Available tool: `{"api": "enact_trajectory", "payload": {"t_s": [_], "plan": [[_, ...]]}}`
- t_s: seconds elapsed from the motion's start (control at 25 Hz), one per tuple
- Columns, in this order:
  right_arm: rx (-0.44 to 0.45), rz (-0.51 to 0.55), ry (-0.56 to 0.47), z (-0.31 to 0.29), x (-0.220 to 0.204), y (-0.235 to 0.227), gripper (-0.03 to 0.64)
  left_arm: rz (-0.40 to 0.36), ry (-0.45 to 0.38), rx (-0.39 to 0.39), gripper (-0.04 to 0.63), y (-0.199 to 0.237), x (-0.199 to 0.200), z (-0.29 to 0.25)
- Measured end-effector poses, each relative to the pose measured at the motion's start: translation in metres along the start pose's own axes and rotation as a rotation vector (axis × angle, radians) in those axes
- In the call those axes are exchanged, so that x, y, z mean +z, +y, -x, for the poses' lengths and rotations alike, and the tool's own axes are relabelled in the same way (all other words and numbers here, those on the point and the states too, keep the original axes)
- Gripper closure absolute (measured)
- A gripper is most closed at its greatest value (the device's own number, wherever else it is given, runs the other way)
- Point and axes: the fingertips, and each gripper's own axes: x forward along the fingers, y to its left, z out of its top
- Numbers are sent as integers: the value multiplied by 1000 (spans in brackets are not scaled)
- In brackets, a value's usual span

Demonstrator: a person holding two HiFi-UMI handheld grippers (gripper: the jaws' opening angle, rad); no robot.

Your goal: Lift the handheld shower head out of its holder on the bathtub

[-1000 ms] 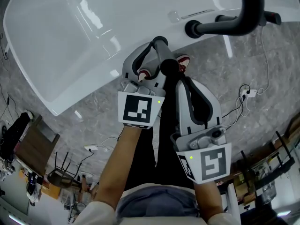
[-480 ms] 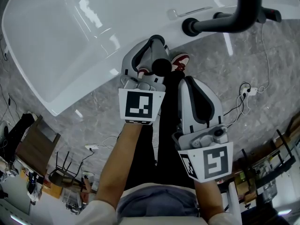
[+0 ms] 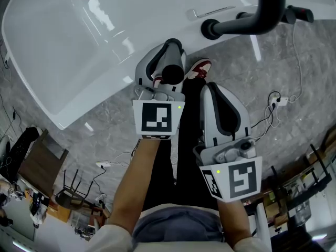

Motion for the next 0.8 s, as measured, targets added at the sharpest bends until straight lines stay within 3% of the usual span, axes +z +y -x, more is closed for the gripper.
{"api": "enact_trajectory", "payload": {"t_s": [0.8], "plan": [[10, -1, -12, 10, 3, 0, 595, 35, 38, 3, 456, 0, 3, 9]]}}
